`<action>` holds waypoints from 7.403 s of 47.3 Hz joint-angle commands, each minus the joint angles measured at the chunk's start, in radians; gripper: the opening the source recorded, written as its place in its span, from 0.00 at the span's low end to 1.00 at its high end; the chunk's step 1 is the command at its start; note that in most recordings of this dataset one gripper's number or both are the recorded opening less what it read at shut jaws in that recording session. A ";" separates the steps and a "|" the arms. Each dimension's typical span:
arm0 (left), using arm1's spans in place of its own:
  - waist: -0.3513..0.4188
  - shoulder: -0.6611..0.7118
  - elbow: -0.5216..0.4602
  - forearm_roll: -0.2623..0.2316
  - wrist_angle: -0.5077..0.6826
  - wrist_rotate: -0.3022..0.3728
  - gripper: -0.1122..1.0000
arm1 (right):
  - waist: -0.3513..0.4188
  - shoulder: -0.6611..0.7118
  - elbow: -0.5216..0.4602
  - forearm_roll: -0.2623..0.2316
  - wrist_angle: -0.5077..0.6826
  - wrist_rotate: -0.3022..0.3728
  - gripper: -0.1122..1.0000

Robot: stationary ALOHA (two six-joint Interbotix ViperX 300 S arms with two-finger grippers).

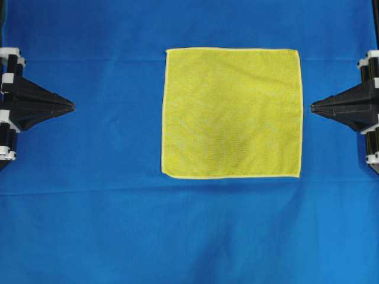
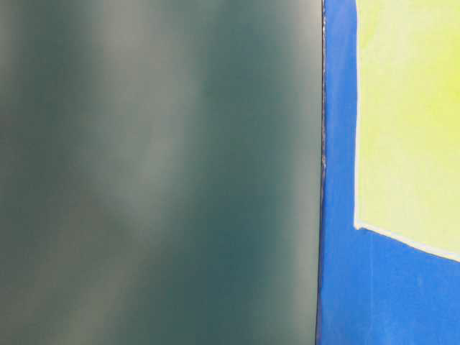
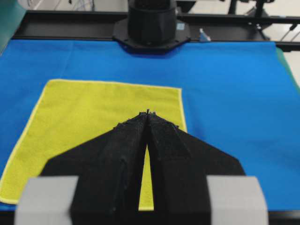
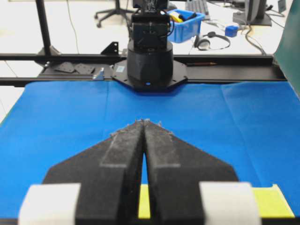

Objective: Fold the yellow towel.

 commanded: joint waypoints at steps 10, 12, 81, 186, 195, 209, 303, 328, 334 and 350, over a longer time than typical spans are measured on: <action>0.021 0.092 -0.046 -0.018 -0.058 -0.005 0.10 | -0.057 0.011 -0.044 0.009 0.107 0.014 0.10; 0.032 0.126 -0.048 -0.018 -0.078 -0.003 0.10 | -0.086 0.012 -0.048 0.015 0.143 0.014 0.10; 0.492 1.247 -0.543 -0.023 -0.160 0.015 0.87 | -0.773 0.900 -0.166 -0.074 0.179 -0.002 0.62; 0.021 1.042 -0.440 -0.021 0.169 0.002 0.11 | -0.063 0.419 -0.015 0.006 0.591 0.433 0.12; -0.028 1.048 -0.443 -0.021 0.187 -0.015 0.11 | 0.031 0.482 -0.032 0.003 0.591 0.509 0.12; -0.028 1.055 -0.460 -0.021 0.181 -0.015 0.11 | 0.046 0.568 -0.074 -0.003 0.581 0.520 0.12; 0.238 1.190 -0.512 -0.020 0.181 0.081 0.66 | -0.293 0.765 -0.089 -0.316 0.505 0.522 0.61; 0.235 1.149 -0.526 -0.020 0.298 0.092 0.12 | -0.293 0.735 -0.092 -0.314 0.514 0.518 0.12; 0.235 1.094 -0.535 -0.020 0.356 0.087 0.12 | -0.293 0.664 -0.097 -0.316 0.558 0.518 0.12; 0.202 0.905 -0.595 -0.020 0.535 0.067 0.12 | -0.293 0.368 -0.164 -0.319 0.772 0.509 0.12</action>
